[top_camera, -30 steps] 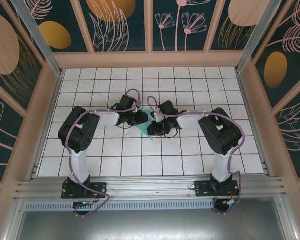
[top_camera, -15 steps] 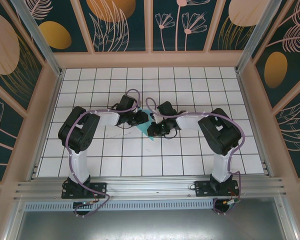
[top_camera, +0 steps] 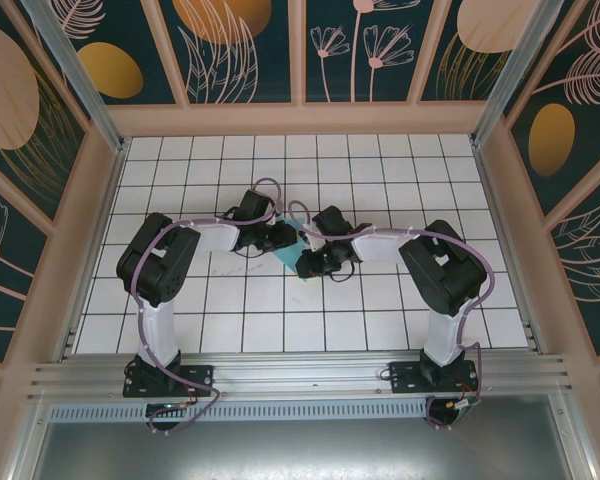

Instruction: Fold a paper plane with a square sheet of paper (fold left side to right side)

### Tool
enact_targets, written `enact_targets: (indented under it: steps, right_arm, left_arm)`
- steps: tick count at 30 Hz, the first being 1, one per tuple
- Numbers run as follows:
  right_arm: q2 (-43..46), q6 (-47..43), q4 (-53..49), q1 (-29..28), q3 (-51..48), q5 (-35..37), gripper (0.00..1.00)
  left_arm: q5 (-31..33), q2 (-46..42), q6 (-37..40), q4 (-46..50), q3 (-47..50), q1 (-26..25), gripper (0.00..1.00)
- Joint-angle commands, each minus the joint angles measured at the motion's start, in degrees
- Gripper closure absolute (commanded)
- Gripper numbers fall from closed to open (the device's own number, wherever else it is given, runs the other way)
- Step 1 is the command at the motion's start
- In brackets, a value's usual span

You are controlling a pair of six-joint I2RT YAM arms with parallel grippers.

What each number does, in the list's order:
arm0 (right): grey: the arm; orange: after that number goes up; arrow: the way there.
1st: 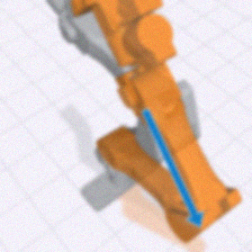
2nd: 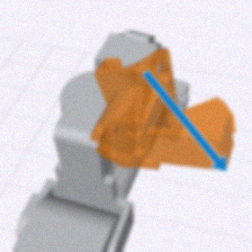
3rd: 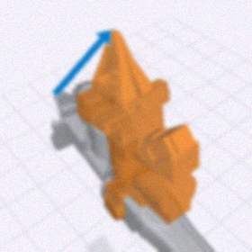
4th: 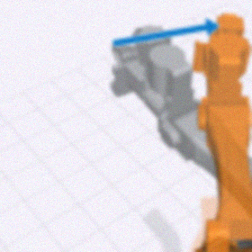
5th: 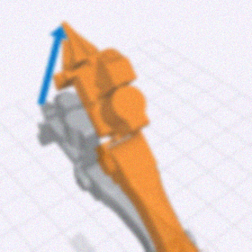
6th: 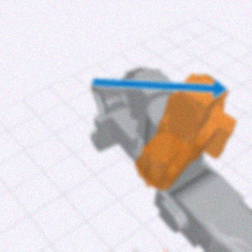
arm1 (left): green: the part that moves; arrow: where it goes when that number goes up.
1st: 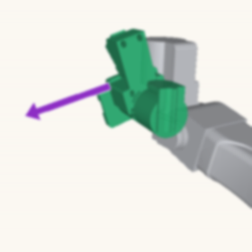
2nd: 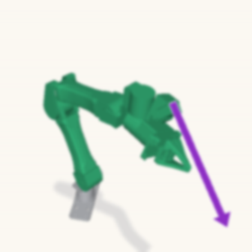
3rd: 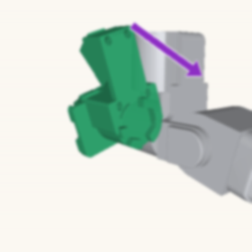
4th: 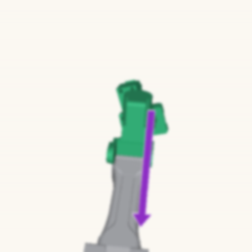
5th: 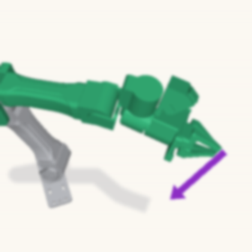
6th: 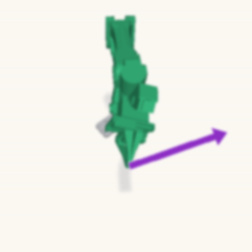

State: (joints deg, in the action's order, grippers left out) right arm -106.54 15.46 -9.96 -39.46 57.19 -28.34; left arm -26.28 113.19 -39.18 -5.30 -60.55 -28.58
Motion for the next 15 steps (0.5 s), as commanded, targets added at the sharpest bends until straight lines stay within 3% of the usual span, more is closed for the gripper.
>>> enact_targets:
  steps: [1,15]
  right_arm:
    - [0.72,-1.14,-13.22,-1.23,-3.46,0.47,0.85]
    - [6.1,-0.55,-12.2,-0.91,-4.8,0.26,0.96]
  left_arm:
    - [5.47,3.61,1.69,6.64,1.14,-0.03,0.74]
    - [5.23,3.35,1.45,6.45,1.1,-0.07,0.74]
